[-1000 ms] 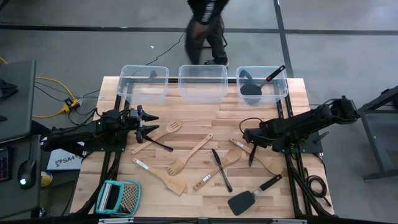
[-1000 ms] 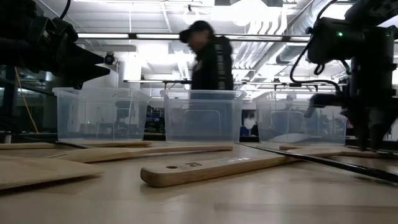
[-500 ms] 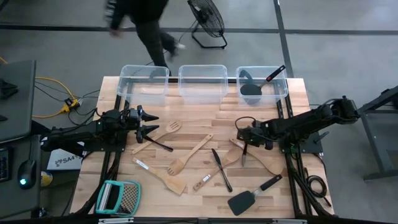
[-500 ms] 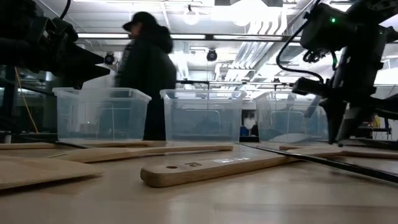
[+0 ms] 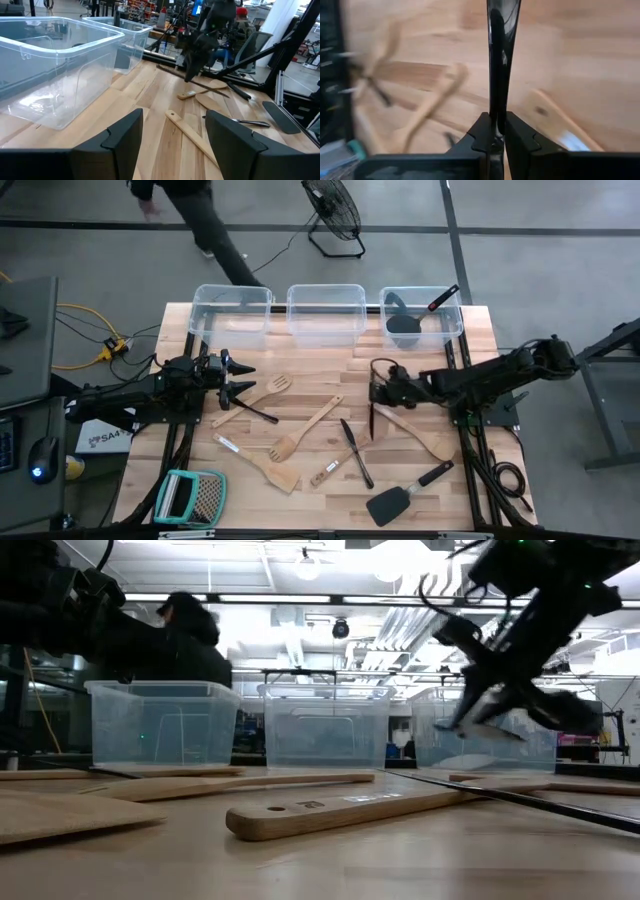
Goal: Pick & Place Kitchen Items
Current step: Put the right table knife into the middle transparent bin
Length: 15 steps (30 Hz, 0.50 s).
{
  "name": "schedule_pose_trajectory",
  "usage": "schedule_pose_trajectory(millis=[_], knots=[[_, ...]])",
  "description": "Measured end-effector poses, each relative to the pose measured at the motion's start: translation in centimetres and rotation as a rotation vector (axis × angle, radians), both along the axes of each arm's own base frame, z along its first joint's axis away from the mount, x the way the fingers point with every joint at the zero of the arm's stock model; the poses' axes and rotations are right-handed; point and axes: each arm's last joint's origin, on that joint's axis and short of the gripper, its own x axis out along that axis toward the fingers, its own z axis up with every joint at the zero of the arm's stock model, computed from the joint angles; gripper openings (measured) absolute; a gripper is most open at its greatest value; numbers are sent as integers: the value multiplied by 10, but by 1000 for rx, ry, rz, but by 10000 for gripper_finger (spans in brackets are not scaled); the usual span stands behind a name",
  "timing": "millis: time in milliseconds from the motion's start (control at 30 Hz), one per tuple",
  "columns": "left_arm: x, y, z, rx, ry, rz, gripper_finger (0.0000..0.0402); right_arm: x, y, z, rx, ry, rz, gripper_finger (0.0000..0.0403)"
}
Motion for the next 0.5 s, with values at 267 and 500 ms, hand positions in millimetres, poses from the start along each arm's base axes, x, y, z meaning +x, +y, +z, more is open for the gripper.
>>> schedule_pose_trajectory(millis=[267, 500], knots=[[0, 0, 0, 0, 0, 0, 214, 23, -20, 35, -242, -137, 167, 24], [0, 0, 0, 0, 0, 0, 214, 38, -38, 73, -459, -193, 284, 24]])
